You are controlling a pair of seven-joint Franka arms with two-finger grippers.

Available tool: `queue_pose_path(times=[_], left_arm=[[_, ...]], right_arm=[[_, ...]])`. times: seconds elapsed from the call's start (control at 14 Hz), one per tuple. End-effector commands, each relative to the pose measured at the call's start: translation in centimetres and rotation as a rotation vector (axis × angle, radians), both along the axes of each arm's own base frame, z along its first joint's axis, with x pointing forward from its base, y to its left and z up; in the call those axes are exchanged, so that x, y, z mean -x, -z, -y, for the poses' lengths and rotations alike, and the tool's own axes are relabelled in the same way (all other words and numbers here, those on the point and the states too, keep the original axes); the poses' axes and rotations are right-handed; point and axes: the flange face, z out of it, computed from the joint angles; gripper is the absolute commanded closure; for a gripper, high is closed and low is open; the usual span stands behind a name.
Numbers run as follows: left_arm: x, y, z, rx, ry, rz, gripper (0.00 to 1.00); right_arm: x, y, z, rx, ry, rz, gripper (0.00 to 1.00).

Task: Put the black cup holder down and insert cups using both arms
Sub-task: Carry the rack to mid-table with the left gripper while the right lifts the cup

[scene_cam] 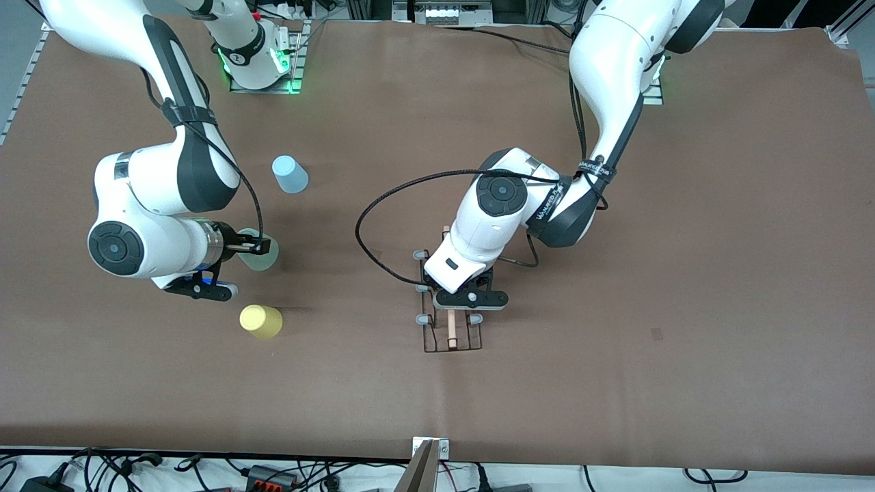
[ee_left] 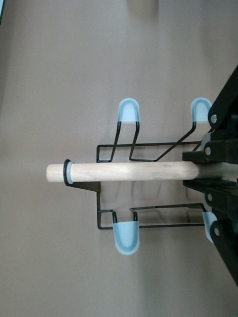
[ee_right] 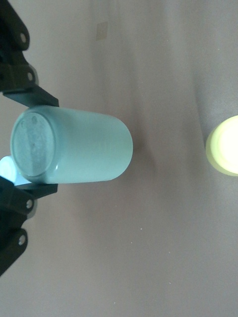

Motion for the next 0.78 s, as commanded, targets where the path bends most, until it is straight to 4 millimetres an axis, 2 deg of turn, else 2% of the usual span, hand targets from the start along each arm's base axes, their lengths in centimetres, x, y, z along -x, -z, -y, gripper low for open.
queue_pose_path(times=[0.0,0.07,0.14,0.21,0.28,0.36,0.43,0.5,0.57,0.64,0.71], left_arm=[[-0.6,-0.3,-0.2,0.003,0.02,0.011,0.86],[-0.6,-0.5,-0.2,0.002,0.013,0.007,0.55],[-0.7,-1.3,-0.5,0.002,0.008,0.009,0.35],[-0.8,-3.2,-1.3,-0.008,0.003,-0.004,0.22],[-1.1,-3.7,-2.8,-0.039,-0.01,-0.046,0.05],[-1.8,-6.7,-4.9,-0.031,-0.04,-0.039,0.0],[-2.0,-10.7,-6.3,-0.016,-0.052,-0.002,0.0],[-2.7,-12.6,-8.6,-0.01,-0.08,0.004,0.0],[-3.0,-13.7,-10.6,-0.027,-0.1,-0.019,0.0],[-3.3,-14.6,-12.2,-0.042,-0.114,-0.027,0.0],[-4.1,-16.2,-15.2,-0.043,-0.152,-0.024,0.0]], right_arm=[[0.1,-0.6,-0.5,-0.005,0.026,-0.002,0.67],[0.2,-0.7,-0.7,-0.006,0.025,-0.001,0.67],[0.2,-1.0,-1.1,-0.015,0.029,0.002,0.67],[0.3,-1.1,-1.6,-0.03,0.047,-0.001,0.67],[0.3,-1.2,-1.8,-0.043,0.068,-0.005,0.67],[0.4,-1.2,-2.4,-0.055,0.071,-0.007,0.67],[0.8,-1.3,-3.8,-0.065,0.059,-0.009,0.67],[1.0,-1.5,-5.2,-0.073,0.044,-0.003,0.67],[1.4,-1.7,-6.7,-0.074,0.039,0.003,0.67],[1.3,-2.8,-8.8,-0.091,0.037,0.036,0.67],[1.0,-4.1,-11.2,-0.104,0.044,0.074,0.67]])
